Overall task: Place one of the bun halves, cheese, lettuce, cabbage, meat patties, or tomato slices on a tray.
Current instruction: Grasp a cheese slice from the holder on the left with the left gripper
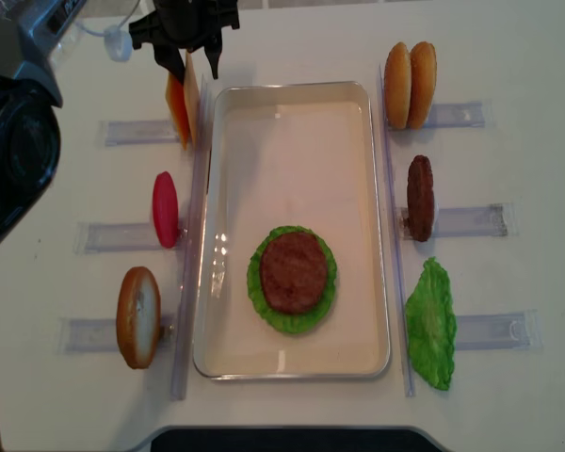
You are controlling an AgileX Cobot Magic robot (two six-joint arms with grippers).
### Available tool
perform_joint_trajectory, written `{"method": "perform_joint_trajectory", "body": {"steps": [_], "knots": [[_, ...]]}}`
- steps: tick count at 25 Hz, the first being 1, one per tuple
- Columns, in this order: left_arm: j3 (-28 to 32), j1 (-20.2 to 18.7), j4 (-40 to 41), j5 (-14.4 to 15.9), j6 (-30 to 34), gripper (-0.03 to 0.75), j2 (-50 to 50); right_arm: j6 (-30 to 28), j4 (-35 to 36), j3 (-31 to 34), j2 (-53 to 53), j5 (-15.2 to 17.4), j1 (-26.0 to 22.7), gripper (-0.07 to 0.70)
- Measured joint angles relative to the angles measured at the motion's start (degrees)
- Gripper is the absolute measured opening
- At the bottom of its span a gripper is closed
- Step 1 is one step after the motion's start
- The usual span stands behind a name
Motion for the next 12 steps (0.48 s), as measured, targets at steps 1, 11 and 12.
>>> {"method": "perform_joint_trajectory", "body": {"steps": [1, 11, 12], "knots": [[0.0, 0.0, 0.1, 0.0, 0.0, 0.397, 0.0, 0.0, 0.0, 0.0, 0.0, 0.0, 0.0, 0.556], [0.0, 0.0, 1.0, 0.0, 0.0, 0.231, 0.0, 0.0, 0.0, 0.0, 0.0, 0.0, 0.0, 0.556], [0.0, 0.0, 1.1, 0.0, 0.0, 0.216, 0.0, 0.0, 0.0, 0.0, 0.0, 0.0, 0.0, 0.556]]}}
